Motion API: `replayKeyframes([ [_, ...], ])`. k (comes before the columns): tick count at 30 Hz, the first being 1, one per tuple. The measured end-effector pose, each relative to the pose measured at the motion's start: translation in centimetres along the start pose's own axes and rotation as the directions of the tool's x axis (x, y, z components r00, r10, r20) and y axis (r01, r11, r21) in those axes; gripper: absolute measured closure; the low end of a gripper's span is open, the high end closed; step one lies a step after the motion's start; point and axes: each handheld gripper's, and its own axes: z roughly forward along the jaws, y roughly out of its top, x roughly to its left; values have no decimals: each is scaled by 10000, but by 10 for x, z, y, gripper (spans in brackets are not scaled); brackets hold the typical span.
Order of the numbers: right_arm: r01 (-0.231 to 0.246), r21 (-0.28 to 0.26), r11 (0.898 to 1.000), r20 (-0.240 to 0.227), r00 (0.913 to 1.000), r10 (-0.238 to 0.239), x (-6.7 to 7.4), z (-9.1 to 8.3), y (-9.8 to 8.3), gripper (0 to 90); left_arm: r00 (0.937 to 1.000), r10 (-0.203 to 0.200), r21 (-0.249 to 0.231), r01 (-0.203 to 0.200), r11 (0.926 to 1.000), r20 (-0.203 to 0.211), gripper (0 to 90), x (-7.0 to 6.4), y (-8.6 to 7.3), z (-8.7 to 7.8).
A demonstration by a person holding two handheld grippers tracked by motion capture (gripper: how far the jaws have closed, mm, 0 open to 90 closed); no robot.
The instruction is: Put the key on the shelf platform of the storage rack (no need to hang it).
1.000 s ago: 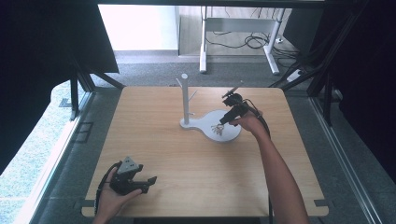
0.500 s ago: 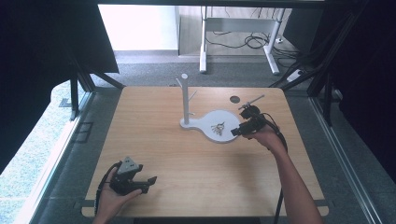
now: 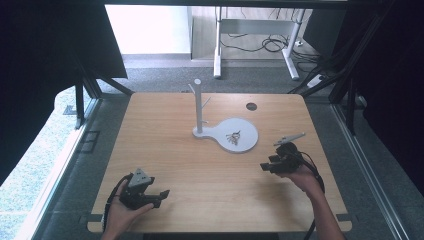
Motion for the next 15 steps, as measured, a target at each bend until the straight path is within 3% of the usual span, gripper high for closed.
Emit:
replayKeyframes([
  [7, -402, -344, 9986, 317, 9986, 413, 0, 0, -31, 488, 10000, -45, 15, 45, 10000, -47, 264, 1, -1, 1],
  [8, -691, -525, 9962, 475, 9963, 716, -1, 2, -39, 494, 10000, -51, 28, 51, 10000, -60, 264, 2, -1, 0],
  [15, -1091, -879, 9901, -3, 9940, 1095, -2, 7, -52, 491, 9999, -77, 18, 77, 10000, -112, 264, 3, -1, -1],
])
